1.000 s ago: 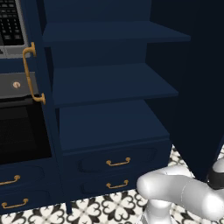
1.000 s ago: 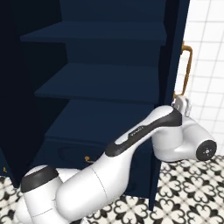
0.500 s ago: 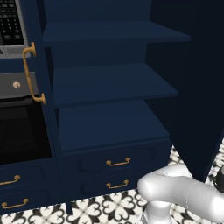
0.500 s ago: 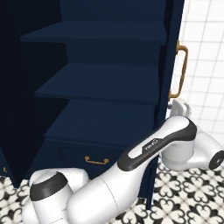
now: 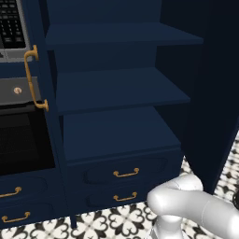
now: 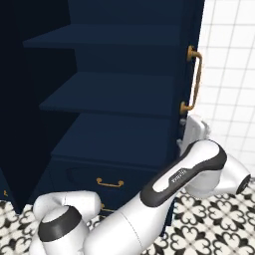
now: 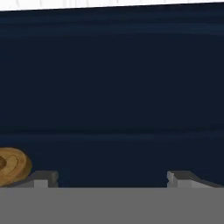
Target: Pick the kettle from the counter and place it on the tray. Then pick the mug from the cabinet and place it on the tray. Then close the cabinet doors.
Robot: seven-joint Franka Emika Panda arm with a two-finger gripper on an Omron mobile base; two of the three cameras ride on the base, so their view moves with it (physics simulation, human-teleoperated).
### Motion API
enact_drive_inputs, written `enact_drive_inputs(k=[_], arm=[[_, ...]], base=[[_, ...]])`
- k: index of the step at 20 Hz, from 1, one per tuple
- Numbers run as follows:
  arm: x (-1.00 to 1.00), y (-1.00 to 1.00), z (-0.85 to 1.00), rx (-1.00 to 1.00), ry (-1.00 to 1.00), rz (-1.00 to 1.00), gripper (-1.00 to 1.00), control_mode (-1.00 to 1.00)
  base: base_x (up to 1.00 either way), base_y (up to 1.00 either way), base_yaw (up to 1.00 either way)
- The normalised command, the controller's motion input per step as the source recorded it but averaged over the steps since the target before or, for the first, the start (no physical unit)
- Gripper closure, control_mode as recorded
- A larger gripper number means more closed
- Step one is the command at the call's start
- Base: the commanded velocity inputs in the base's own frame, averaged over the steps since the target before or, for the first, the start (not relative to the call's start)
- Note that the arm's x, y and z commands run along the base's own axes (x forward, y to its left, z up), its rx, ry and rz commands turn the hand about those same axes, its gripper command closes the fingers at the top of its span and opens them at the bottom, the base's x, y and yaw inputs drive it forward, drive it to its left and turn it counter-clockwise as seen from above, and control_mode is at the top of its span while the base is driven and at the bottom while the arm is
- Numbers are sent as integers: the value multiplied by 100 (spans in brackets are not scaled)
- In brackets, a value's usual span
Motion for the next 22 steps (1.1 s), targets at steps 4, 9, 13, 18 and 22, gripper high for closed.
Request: enact_drive_inputs(k=[4,9,13,18,22], arm=[[16,49,-1,0,-11,5,-100,-100],[21,55,-1,0,-10,3,-100,-100],[30,53,-3,0,-8,1,-100,-100],[36,51,-10,0,-7,1,-100,-100],[39,49,-12,0,-6,1,-100,-100]], base=[[0,0,0],[0,0,0],[0,0,0],[0,0,0],[0,0,0]])
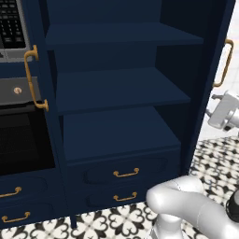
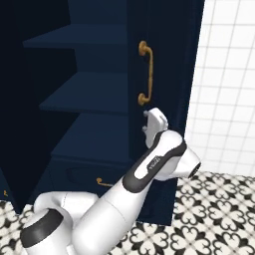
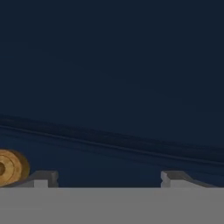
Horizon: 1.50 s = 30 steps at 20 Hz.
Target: Pick the kettle from the counter and place it on the tray. Then pick the mug from the cabinet and place it on the tray. Then close the cabinet doors.
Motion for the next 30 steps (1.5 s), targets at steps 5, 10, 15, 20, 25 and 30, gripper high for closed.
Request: enact_drive_inputs(k=[5,10,15,20,25,30], arm=[[42,47,-11,-1,-7,1,-100,-100],[49,44,-10,-1,-6,1,-100,-100],[56,39,-6,0,-6,1,-100,-100],[62,37,-9,0,-6,1,-100,-100],[75,31,-3,0,-9,0,-100,-100],[80,30,-2,-1,-11,0,-100,-100]], base=[[0,0,0],[0,0,0],[0,0,0],[0,0,0],[0,0,0],[0,0,0]])
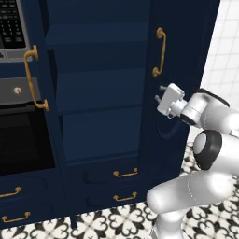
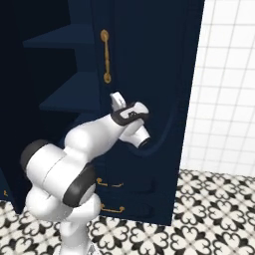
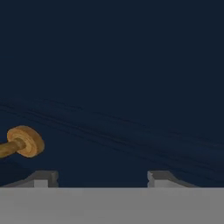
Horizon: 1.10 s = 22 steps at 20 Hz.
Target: Pick the kettle from the counter and place it on the tray. Then pick the mug from the cabinet and place it on the tray. Then close the cabinet doors.
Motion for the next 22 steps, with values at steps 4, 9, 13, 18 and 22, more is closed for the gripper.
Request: enact_drive_inputs(k=[4,9,13,18,22], arm=[[76,28,0,-12,-2,-1,-100,-100],[69,29,2,-30,0,-11,-100,-100],[62,24,23,-33,0,-20,-100,-100],[60,26,1,-27,0,-26,-100,-100],[78,27,0,-14,0,-28,-100,-100]], base=[[0,0,0],[0,0,0],[0,0,0],[0,0,0],[0,0,0]])
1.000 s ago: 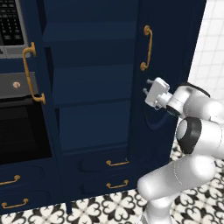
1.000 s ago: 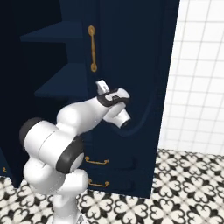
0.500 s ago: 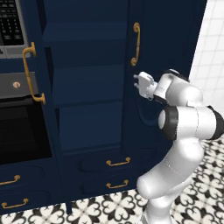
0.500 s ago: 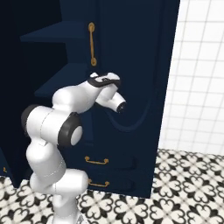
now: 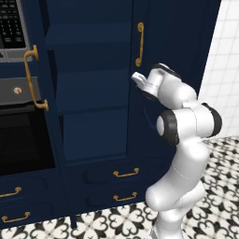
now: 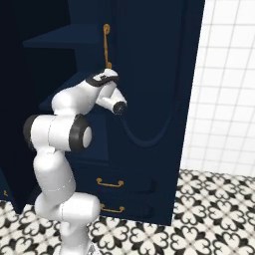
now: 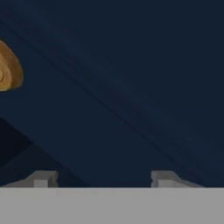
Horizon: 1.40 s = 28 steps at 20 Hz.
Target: Pick the kettle from the counter and place it on the tray. Then pick the mug from the cabinet and place it on the tray. Then close the cabinet doors.
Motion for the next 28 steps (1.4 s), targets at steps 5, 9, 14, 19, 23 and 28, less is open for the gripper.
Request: enact_drive_inputs(k=[5,9,14,19,23,28], arm=[[83,18,0,-13,1,-30,-100,-100],[66,10,9,-10,10,-28,-100,-100],[13,12,12,-2,11,-17,-100,-100],[-47,11,23,0,1,-1,-100,-100],[-78,12,33,1,7,0,-100,-100],[-93,7,31,2,7,0,-100,-100]], base=[[0,0,0],[0,0,0],[0,0,0],[0,0,0],[0,0,0],[0,0,0]])
